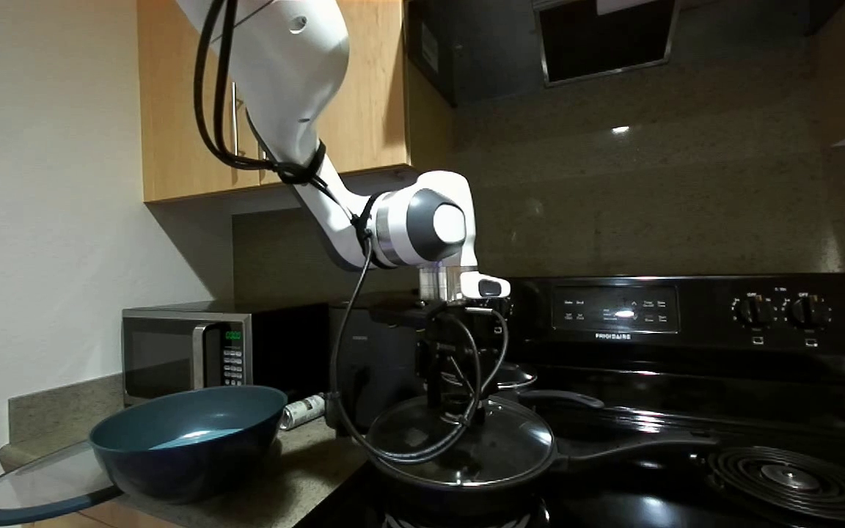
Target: Remove the glass lid from the pan and put it in the blue bowl on the left
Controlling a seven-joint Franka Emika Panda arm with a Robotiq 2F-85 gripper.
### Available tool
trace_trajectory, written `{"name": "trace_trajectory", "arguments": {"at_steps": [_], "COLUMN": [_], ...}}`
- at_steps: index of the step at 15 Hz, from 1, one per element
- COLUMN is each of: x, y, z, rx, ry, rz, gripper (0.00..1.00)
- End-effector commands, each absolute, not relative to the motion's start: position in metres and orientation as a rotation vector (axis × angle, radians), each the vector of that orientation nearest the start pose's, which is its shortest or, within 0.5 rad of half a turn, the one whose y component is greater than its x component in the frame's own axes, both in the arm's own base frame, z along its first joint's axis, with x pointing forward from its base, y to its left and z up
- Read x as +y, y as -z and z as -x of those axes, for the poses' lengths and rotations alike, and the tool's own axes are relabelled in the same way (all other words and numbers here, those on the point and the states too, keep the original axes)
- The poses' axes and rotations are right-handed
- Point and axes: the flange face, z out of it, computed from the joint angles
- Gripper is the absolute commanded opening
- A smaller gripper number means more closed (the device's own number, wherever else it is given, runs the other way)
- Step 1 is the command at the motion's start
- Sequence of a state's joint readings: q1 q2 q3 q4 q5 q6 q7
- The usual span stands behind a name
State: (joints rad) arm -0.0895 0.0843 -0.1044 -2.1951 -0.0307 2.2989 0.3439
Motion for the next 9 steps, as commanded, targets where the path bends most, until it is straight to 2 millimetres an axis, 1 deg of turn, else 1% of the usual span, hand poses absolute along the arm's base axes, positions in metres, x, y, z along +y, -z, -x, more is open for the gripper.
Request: {"name": "trace_trajectory", "arguments": {"at_steps": [1, 3, 4, 5, 9], "x": [-0.1119, -0.1147, -0.1152, -0.1158, -0.1138], "y": [-0.3501, -0.3518, -0.3531, -0.3537, -0.3583], "z": [-0.5440, -0.5482, -0.5493, -0.5504, -0.5538], "rx": [0.825, 0.826, 0.822, 0.828, 0.849], "ry": [0.067, 0.074, 0.072, 0.072, 0.070], "rz": [3.089, 3.094, 3.093, 3.093, 3.102], "gripper": [1.00, 1.00, 0.75, 0.73, 0.47]}}
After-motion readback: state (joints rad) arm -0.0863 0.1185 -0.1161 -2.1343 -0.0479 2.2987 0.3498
